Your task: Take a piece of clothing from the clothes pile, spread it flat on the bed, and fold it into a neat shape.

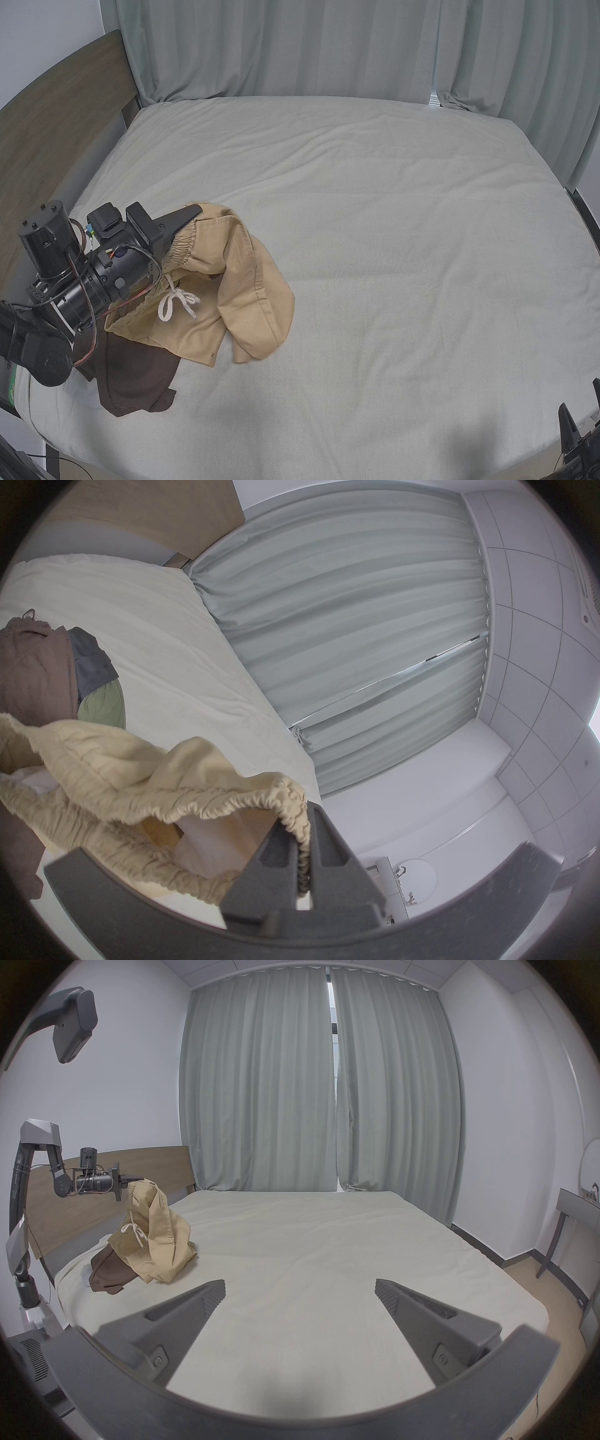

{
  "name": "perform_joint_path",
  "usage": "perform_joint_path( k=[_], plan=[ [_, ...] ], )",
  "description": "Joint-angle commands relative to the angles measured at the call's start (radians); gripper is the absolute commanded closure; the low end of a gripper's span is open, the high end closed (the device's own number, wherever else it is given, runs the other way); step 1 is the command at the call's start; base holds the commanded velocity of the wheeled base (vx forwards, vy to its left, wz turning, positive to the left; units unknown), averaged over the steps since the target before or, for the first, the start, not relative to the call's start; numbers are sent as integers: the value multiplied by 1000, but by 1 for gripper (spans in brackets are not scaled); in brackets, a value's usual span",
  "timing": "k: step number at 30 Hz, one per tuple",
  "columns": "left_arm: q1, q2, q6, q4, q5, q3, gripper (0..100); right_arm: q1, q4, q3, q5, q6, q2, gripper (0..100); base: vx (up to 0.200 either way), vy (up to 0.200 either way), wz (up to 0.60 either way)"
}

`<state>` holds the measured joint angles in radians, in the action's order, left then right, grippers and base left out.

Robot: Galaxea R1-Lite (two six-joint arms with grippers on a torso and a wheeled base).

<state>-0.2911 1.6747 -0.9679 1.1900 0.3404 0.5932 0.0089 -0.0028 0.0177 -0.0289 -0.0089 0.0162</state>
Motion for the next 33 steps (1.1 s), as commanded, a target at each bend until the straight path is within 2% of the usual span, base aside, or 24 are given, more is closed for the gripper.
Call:
perform_joint_path(
  k=[1, 5, 8, 23, 33],
  plan=[
    [-22, -10, -2, 0, -11, 8, 100, 0, 0, -16, 0, 0, -16, 0, 0, 0, 0],
    [-65, -12, -32, -3, -58, 27, 100, 0, 0, -18, 0, 0, -16, 0, 0, 0, 0],
    [-125, -13, -78, -1, -132, 56, 100, 0, 0, -16, 0, 0, -16, 0, 0, 0, 0],
    [-336, -29, -132, -24, -314, 146, 100, 0, 0, -16, 0, 0, -16, 0, 0, 0, 0],
    [-442, -52, -190, -107, -365, 235, 100, 0, 0, -16, 0, 0, -16, 0, 0, 0, 0]
  ],
)
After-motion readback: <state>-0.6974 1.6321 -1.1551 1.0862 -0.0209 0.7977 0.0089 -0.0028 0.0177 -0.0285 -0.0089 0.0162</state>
